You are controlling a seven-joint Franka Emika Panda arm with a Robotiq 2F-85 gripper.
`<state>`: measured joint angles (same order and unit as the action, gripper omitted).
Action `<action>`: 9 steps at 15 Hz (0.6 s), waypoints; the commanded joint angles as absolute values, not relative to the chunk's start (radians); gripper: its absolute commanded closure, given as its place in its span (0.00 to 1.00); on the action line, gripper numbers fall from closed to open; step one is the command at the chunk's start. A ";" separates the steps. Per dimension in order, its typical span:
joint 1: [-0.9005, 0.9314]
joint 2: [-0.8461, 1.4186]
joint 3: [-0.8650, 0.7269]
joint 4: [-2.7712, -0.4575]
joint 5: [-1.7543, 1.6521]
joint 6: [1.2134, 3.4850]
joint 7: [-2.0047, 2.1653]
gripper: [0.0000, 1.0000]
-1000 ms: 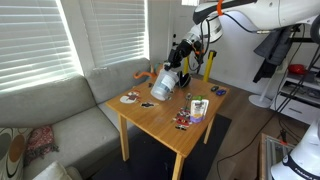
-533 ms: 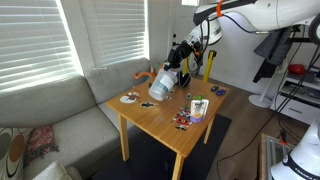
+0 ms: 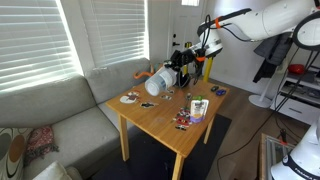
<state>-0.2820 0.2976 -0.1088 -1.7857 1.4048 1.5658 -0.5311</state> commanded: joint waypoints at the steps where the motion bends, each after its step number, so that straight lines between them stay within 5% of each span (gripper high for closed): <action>1: -0.297 0.332 -0.126 -1.812 1.540 1.458 -0.552 0.99; 9: -0.292 0.380 -0.131 -1.841 1.678 1.395 -0.530 0.99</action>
<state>-0.2879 0.3665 -0.1297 -1.8253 1.5719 1.4587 -0.5380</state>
